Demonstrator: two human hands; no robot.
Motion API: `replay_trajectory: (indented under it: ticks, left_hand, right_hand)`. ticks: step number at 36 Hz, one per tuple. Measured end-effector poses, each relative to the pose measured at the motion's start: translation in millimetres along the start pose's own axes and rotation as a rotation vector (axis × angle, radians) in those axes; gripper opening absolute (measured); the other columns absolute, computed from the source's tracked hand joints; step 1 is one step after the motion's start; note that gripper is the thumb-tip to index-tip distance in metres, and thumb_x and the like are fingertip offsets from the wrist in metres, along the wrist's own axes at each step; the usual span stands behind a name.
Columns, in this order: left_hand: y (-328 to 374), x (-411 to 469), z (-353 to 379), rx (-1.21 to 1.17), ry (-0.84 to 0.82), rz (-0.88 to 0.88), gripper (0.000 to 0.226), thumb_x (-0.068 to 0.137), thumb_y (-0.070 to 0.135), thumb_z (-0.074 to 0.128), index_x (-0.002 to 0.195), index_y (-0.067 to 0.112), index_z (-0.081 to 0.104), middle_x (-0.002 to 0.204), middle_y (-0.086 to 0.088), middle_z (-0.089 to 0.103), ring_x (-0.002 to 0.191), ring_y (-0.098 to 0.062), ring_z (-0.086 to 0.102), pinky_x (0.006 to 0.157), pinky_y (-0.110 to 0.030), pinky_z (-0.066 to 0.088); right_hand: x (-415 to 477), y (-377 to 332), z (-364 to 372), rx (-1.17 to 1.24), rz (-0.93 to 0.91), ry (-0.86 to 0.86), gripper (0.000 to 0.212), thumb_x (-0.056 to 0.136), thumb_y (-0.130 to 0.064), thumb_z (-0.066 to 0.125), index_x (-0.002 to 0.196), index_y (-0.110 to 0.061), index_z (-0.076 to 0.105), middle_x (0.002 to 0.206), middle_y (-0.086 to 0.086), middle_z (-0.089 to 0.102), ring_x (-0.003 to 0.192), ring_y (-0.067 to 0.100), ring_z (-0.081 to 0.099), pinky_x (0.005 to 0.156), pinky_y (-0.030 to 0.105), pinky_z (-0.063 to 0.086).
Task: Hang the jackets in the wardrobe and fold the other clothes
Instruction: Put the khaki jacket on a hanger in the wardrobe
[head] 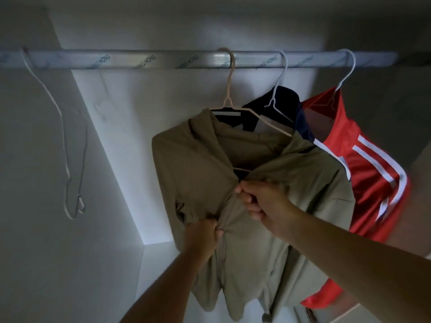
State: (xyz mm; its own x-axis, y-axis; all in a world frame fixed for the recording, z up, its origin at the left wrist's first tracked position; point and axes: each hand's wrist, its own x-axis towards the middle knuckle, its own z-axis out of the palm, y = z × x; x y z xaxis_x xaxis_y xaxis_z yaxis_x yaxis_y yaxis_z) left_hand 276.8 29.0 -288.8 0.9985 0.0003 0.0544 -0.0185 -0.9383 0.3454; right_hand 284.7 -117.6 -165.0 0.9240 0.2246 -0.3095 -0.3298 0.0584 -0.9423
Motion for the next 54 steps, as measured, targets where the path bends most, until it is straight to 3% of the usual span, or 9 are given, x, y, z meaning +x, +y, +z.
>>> replay_trajectory:
  ticks: [7,16,25,29,34,39,43,49,54]
  left_hand:
    - [-15.9,0.9,12.9,0.056,-0.104,-0.113,0.027,0.097,0.043,0.046,0.098,0.019,0.057,0.099,0.001,0.064,0.095,-0.016,0.06,0.083,-0.026,0.041]
    - [-7.2,4.3,-7.3,-0.1,-0.086,-0.093,0.019,0.101,0.034,0.039,0.091,0.021,0.05,0.077,0.008,0.049,0.077,-0.006,0.053,0.069,-0.013,0.04]
    - [68.1,12.8,-116.7,-0.383,0.504,0.291,0.023,0.083,0.016,0.064,0.103,0.015,0.054,0.097,0.002,0.054,0.085,-0.01,0.05,0.064,-0.013,0.035]
    - [108.7,28.0,-132.4,-0.172,0.449,0.317,0.042,0.077,0.032,0.07,0.11,0.011,0.054,0.108,-0.007,0.056,0.102,-0.024,0.051,0.09,-0.037,0.043]
    - [122.6,42.4,-130.2,0.195,0.313,0.221,0.033,0.091,0.036,0.053,0.114,0.012,0.051,0.101,-0.007,0.067,0.1,-0.025,0.061,0.114,-0.037,0.02]
    - [115.6,42.9,-144.5,-0.44,0.295,0.157,0.026,0.099,0.018,0.039,0.091,0.003,0.058,0.089,-0.018,0.063,0.086,-0.034,0.06,0.079,-0.039,0.047]
    - [92.8,59.8,-165.0,-0.875,0.396,-0.222,0.034,0.102,0.01,0.031,0.101,-0.007,0.061,0.102,-0.02,0.06,0.102,-0.033,0.055,0.082,-0.029,0.041]
    - [90.3,71.5,-173.9,-0.748,-0.069,-0.15,0.018,0.089,0.036,0.056,0.094,0.019,0.056,0.081,0.004,0.056,0.073,-0.009,0.053,0.064,-0.026,0.037]
    - [109.0,77.7,-176.2,-0.498,0.045,-0.016,0.043,0.092,0.034,0.059,0.054,0.017,0.051,0.056,0.001,0.05,0.061,-0.014,0.051,0.055,-0.024,0.035]
  right_hand:
    - [-0.8,-43.2,4.5,0.079,-0.188,-0.041,0.03,0.1,-0.016,0.043,0.075,-0.012,0.059,0.052,-0.006,0.045,0.038,0.004,0.029,0.034,0.016,0.023]
    - [-13.7,-48.1,4.8,-0.308,-0.281,-0.051,0.03,0.101,-0.022,0.044,0.083,-0.012,0.066,0.054,-0.003,0.054,0.039,0.006,0.041,0.037,0.016,0.031]
    - [-43.2,-41.4,-70.5,-0.901,-0.726,0.408,0.012,0.087,-0.002,0.06,0.086,-0.014,0.058,0.083,-0.001,0.059,0.081,0.018,0.058,0.075,0.021,0.04]
    - [-39.4,-24.8,-82.1,-0.95,-0.492,0.354,0.022,0.088,-0.011,0.06,0.11,-0.01,0.055,0.094,0.002,0.057,0.088,0.019,0.057,0.077,0.025,0.04]
    - [-36.7,-10.5,-75.3,-1.109,-0.323,0.266,0.03,0.098,-0.043,0.045,0.097,-0.015,0.056,0.075,-0.004,0.058,0.073,0.014,0.057,0.067,0.027,0.042]
    - [-34.3,-10.9,-74.5,-1.189,-0.278,0.298,0.034,0.095,-0.022,0.049,0.063,-0.02,0.039,0.06,-0.004,0.045,0.065,0.02,0.052,0.06,0.029,0.04]
    - [-38.4,-13.0,-73.6,-1.228,-0.285,0.309,0.028,0.095,-0.02,0.049,0.068,-0.018,0.043,0.064,-0.006,0.046,0.067,0.016,0.052,0.063,0.026,0.04]
    - [-45.8,-17.5,-66.0,-1.289,-0.236,0.26,0.024,0.095,-0.017,0.046,0.071,-0.015,0.041,0.067,-0.001,0.046,0.068,0.017,0.051,0.059,0.026,0.039]
    - [-53.1,-22.2,-57.7,-1.49,-0.209,0.158,0.016,0.099,-0.018,0.041,0.093,-0.011,0.054,0.1,0.006,0.058,0.097,0.022,0.056,0.079,0.029,0.039]
